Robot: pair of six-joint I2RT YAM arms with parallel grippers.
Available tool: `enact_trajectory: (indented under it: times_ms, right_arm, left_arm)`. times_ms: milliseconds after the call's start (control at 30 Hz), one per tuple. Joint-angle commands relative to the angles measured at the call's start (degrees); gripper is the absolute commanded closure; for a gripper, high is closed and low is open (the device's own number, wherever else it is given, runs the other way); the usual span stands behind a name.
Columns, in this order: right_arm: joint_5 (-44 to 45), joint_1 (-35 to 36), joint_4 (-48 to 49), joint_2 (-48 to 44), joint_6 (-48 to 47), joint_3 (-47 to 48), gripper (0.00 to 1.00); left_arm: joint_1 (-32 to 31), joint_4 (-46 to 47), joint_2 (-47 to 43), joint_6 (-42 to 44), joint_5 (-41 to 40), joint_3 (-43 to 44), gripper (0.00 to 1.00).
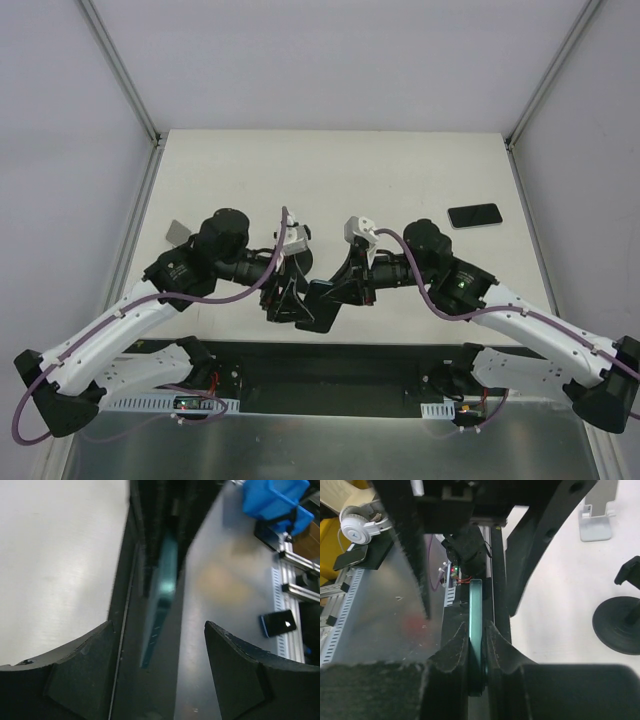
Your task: Place the phone on the phone stand
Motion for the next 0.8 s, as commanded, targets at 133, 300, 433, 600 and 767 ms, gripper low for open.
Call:
enact_trajectory:
  times_ms: [133,300,433,600,767]
  right_arm:
    - [-4.32,0.94,7.83,3.75,4.41,5.33,0.99]
    - [-1.25,1.55,9.59,4.54,5.46,5.68,0.99]
    - [3.13,1.55,11.44,3.58,7.39,5.42,0.72]
    - [9.21,1.46,11.09,0.86,6.34,3.14,0.03]
    - [6.06,1.73,10.73,2.43,5.81,4.01,0.03]
  left_arm:
    - [-7.95,-0.49,3.39,1.43,-0.36,1.01,0.63]
    - [-8.48,-4.79,6.74,4.41,-2.37,3.9,1.0]
    - [-8.48,-7.88,4.99,7.32,-7.91,6.37,1.0]
    - [-8.48,-7.09,-1.07,5.57,-16.17,8.57,1.0]
    - [-8.48,-3.05,-6.08,0.65,-21.18,8.84,1.0]
